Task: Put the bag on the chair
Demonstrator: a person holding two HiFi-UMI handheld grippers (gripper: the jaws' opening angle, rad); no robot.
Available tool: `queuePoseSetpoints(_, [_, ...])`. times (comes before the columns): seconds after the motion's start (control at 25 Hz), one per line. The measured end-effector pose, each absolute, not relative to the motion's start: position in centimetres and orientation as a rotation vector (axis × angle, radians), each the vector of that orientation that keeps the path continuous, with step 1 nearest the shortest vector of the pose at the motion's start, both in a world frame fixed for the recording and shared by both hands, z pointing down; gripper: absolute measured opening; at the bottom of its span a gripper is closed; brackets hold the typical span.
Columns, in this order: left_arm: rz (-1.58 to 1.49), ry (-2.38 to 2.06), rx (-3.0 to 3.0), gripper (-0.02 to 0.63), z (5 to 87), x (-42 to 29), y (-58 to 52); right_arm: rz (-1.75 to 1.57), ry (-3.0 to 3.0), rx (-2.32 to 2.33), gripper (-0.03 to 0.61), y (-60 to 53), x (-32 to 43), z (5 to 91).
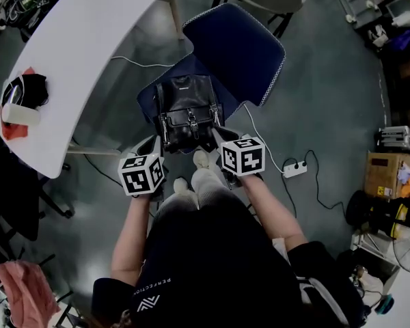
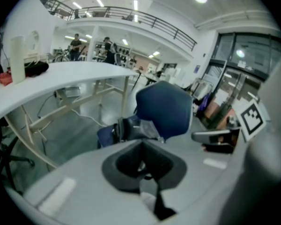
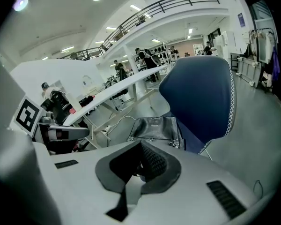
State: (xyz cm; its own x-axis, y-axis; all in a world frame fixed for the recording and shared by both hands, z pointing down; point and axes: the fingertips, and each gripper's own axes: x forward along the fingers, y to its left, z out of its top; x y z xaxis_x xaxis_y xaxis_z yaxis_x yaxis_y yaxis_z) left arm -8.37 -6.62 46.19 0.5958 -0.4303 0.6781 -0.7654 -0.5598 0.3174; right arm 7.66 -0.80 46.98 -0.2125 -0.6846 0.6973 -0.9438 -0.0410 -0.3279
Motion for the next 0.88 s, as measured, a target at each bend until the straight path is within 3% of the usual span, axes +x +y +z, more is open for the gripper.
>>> queuePoseSetpoints(0.88, [0.713,-0.951,2.219,0.008,46.27,-8.38,-6.3,1.117,-1.917,1.736,-0.002,-0.81,7.57,46.68])
